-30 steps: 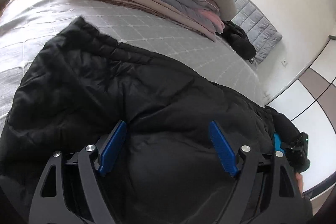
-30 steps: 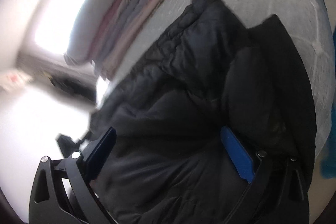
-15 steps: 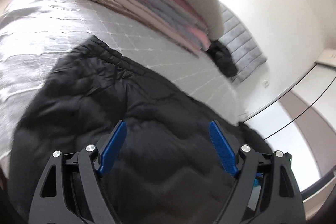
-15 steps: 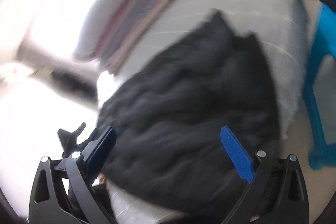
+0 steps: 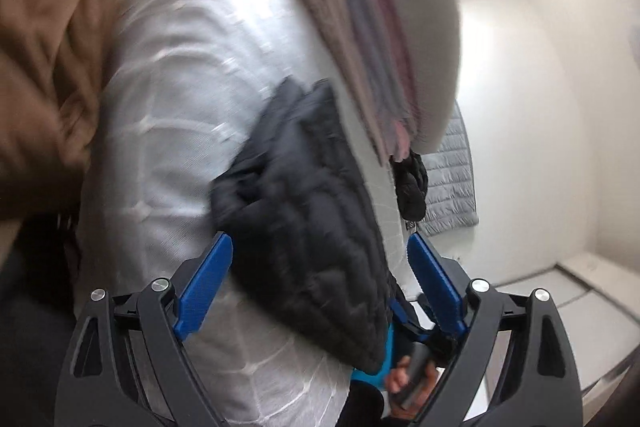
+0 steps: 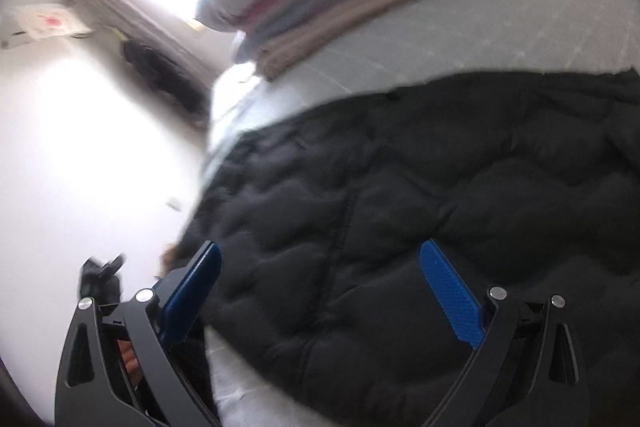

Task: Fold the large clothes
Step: 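Press both open grippers on the jacket to spread it flat, then grasp the jacket's side edge with the left gripper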

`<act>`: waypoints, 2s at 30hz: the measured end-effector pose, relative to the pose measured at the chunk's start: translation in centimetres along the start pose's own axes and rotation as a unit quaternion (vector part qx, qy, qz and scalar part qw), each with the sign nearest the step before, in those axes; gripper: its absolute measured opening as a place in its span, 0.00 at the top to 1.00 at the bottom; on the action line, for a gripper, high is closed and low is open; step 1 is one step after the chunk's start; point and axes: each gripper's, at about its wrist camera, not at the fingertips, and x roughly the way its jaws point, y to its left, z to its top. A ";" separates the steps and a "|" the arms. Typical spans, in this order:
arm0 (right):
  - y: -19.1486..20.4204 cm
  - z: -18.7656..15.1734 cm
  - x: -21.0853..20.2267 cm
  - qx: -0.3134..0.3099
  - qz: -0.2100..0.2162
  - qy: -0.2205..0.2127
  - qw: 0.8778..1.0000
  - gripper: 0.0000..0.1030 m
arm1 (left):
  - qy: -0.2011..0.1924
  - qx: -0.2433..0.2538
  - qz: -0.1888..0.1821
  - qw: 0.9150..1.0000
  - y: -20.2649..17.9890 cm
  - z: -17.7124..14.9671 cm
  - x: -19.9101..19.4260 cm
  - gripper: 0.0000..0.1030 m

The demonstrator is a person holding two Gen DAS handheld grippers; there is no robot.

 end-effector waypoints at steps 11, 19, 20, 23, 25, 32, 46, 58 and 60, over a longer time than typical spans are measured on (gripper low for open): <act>-2.7 -1.8 1.8 0.027 0.016 -0.005 0.999 0.07 | 0.009 -0.011 0.034 0.999 1.2 -0.5 4.8 0.17; -0.4 -1.9 -1.7 -0.023 -0.008 -0.100 0.995 0.07 | -0.002 0.007 0.051 0.999 -0.3 0.0 7.3 0.16; 0.0 -2.0 -2.2 -0.034 -0.020 -0.116 0.993 0.07 | 0.001 0.006 0.063 0.998 -0.1 0.1 7.8 0.16; -0.1 -2.3 -1.5 -0.047 -0.108 -0.102 0.988 0.07 | 0.002 -0.018 0.070 0.997 0.9 0.3 8.7 0.16; -1.4 -2.2 1.2 -0.033 -0.153 -0.034 0.987 0.07 | 0.002 -0.007 0.069 0.998 0.6 0.3 8.9 0.16; 0.2 -2.6 -0.3 -0.085 -0.179 -0.068 0.978 0.07 | 0.002 0.013 0.069 0.998 0.6 0.4 9.1 0.55; -1.0 -3.0 3.7 -0.106 -0.266 0.004 0.958 0.05 | -0.006 0.021 0.052 0.998 0.2 0.3 8.7 0.71; -0.9 -4.1 3.4 -0.119 -0.290 -0.005 0.949 0.05 | -0.014 0.044 0.051 0.998 -0.9 -0.1 8.4 0.70; -0.6 -4.1 3.1 -0.117 -0.296 -0.002 0.948 0.05 | -0.020 0.059 0.052 0.997 -1.7 -0.2 8.3 0.70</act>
